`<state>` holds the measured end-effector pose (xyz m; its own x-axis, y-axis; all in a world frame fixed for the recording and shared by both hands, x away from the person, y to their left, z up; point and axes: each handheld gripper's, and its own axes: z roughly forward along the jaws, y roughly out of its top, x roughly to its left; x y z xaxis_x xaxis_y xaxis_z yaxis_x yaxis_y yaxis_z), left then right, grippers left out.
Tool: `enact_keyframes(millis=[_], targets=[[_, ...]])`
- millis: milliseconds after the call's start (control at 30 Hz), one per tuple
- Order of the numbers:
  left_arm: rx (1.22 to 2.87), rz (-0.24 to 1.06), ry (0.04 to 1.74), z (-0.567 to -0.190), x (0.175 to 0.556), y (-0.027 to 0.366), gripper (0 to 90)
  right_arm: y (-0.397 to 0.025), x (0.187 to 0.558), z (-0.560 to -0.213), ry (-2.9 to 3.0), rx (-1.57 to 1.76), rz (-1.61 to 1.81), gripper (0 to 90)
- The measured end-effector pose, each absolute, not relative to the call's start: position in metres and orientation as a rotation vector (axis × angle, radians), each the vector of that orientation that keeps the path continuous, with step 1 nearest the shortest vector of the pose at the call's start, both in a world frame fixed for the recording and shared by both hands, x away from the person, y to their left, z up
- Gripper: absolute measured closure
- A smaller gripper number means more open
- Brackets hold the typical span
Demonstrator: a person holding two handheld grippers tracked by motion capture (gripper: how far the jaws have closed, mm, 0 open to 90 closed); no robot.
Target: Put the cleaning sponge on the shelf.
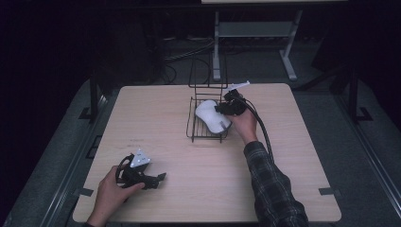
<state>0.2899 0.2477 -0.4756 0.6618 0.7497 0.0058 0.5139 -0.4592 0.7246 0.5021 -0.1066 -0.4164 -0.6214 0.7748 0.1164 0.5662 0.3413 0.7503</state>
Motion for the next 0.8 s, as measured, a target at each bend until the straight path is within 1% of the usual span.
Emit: enact_keyframes(millis=[67, 133, 167, 233, 300, 367, 567, 800], targets=[[2.162, 0.425, 0.973, -0.476, 0.29, 0.248, 12.6, -0.108, 0.502, -0.416, 2.337, 1.212, 1.166, 62.4], [2.165, 0.425, 0.972, -0.475, 0.29, 0.248, 12.6, -0.11, 0.5, -0.414, 2.322, 1.222, 1.186, 62.5], [2.165, 0.426, 0.972, -0.475, 0.29, 0.248, 12.6, -0.112, 0.499, -0.413, 2.319, 1.211, 1.192, 64.2], [2.165, 0.426, 0.971, -0.475, 0.29, 0.248, 12.6, -0.117, 0.496, -0.409, 2.321, 1.219, 1.206, 72.0], [2.165, 0.426, 0.971, -0.476, 0.29, 0.248, 12.6, -0.122, 0.492, -0.406, 2.319, 1.197, 1.201, 81.7], [2.166, 0.426, 0.971, -0.475, 0.29, 0.248, 12.6, -0.128, 0.488, -0.405, 2.321, 1.191, 1.201, 89.1], [2.167, 0.427, 0.971, -0.475, 0.29, 0.248, 12.6, -0.136, 0.476, -0.409, 2.364, 1.163, 1.196, 89.4], [2.164, 0.424, 0.972, -0.475, 0.29, 0.248, 12.6, -0.129, 0.466, -0.419, 2.413, 1.125, 1.172, 89.4]])
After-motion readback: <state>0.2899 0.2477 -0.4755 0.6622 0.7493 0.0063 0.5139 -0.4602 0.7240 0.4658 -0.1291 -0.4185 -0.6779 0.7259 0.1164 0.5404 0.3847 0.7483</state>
